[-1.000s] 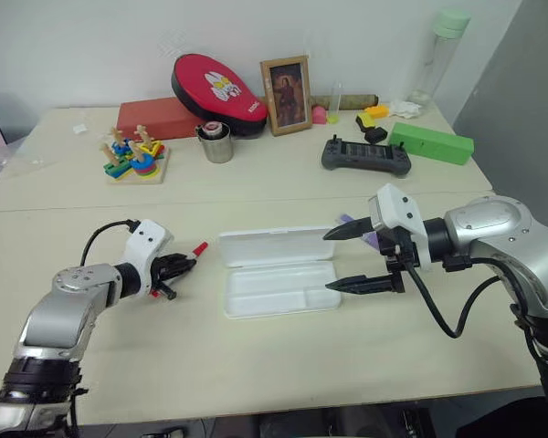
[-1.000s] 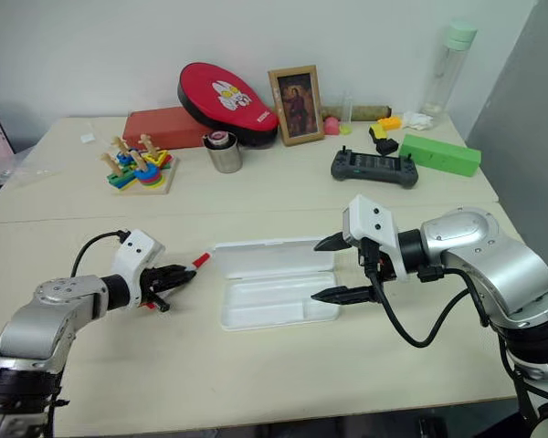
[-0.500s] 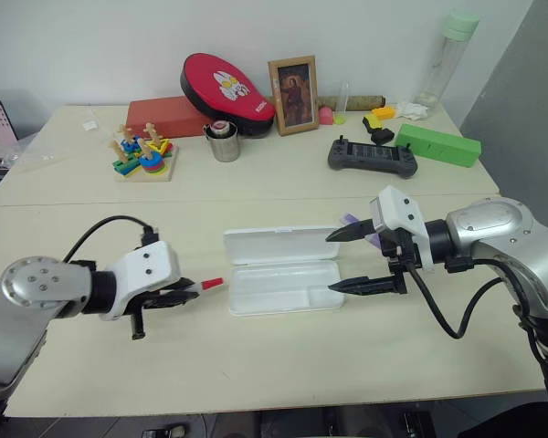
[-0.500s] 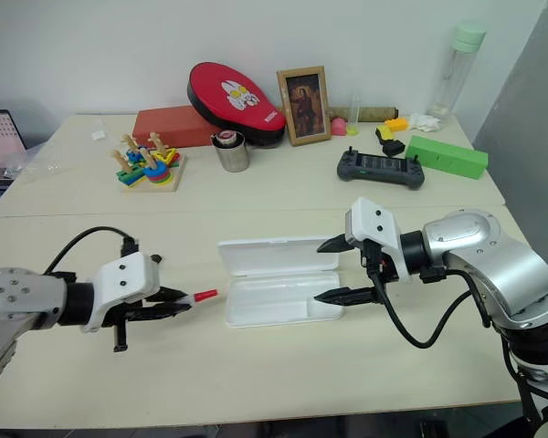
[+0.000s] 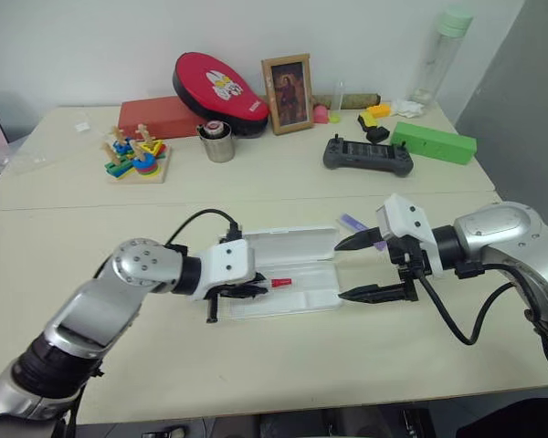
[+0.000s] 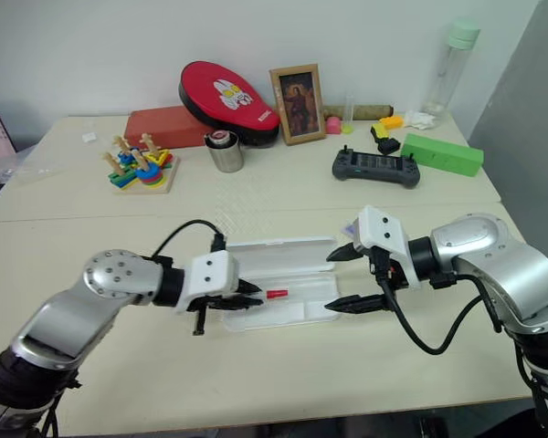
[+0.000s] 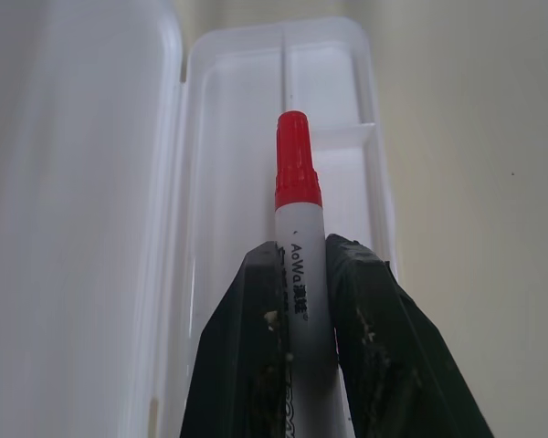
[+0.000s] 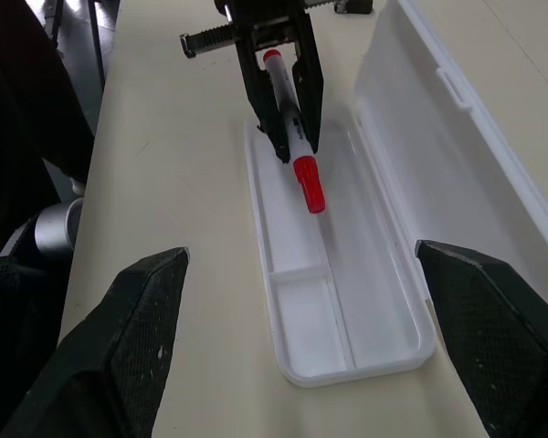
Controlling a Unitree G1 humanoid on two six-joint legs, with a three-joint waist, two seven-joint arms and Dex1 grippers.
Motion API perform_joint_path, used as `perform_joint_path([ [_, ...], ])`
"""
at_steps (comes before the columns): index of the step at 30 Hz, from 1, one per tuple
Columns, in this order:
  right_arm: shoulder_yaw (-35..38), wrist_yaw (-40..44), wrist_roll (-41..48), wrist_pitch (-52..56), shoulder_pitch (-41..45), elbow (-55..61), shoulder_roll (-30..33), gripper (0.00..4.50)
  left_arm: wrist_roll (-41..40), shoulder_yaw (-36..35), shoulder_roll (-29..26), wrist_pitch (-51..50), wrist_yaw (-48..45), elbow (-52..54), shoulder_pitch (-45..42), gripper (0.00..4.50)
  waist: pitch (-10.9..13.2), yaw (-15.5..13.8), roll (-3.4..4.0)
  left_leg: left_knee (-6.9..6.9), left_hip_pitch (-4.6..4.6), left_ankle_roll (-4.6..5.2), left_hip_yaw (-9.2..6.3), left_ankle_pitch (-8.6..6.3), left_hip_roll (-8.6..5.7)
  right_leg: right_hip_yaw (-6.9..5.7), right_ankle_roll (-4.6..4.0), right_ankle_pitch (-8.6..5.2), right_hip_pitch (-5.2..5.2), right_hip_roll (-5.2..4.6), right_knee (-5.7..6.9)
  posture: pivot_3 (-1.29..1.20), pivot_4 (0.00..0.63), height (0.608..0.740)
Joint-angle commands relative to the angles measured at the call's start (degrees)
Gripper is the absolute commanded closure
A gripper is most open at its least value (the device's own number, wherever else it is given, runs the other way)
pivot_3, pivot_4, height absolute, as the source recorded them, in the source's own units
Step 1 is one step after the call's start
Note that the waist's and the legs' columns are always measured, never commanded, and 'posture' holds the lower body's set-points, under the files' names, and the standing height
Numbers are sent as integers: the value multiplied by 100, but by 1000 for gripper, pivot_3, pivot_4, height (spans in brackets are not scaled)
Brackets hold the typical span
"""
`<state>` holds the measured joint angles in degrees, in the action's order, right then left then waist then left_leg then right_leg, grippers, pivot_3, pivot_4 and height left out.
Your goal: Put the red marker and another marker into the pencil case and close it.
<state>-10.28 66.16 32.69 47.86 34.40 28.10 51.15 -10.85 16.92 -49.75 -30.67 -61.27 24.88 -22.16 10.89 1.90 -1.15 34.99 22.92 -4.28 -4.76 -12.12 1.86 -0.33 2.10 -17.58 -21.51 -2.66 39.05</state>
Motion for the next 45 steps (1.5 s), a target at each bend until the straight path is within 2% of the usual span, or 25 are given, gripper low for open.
perform_joint_path([
  [1,181,-54,103,-5,20,225,44,334,277,72,256,42,391,76,-34,4089,0,-10,0,0,0,0,-2,0,0,-1,0,0,0,0,2,0,150,740],
  [6,156,-62,103,-29,24,201,22,334,649,264,651,137,760,-19,-67,4089,0,-25,-1,11,2,0,-2,0,-1,-2,4,1,7,-1,-1,0,150,740],
  [19,149,-127,83,-75,1,172,-32,334,1056,453,1014,419,886,-240,-196,4089,0,-25,-1,12,1,0,-3,0,-1,-2,3,2,7,-1,0,0,150,740],
  [20,149,-129,87,-76,-3,176,-29,334,1053,450,1009,445,856,-243,-198,3391,0,-25,-1,12,1,0,-3,0,-1,-2,3,2,7,0,0,0,150,740],
  [25,206,-181,109,-68,-40,172,-39,334,829,158,1035,289,844,-179,-255,2434,0,-24,-1,12,1,0,-3,0,-1,-1,3,2,8,-1,0,0,150,740],
  [31,227,-199,117,-83,-54,129,-47,334,321,-177,767,-114,491,184,-155,1292,0,-19,-1,12,0,0,-4,0,-1,-2,3,2,7,0,2,0,150,740],
  [37,216,-239,-17,-119,-25,-3,26,334,-711,-1028,325,-802,126,894,177,111,0,-14,-1,11,0,0,-4,0,0,-2,3,1,7,0,1,0,150,740],
  [45,51,-398,-536,-376,12,-412,110,334,-1846,-2285,-64,-1550,252,1465,384,31,1,-21,-1,13,0,0,-5,0,1,-3,4,1,9,-1,1,0,150,740],
])
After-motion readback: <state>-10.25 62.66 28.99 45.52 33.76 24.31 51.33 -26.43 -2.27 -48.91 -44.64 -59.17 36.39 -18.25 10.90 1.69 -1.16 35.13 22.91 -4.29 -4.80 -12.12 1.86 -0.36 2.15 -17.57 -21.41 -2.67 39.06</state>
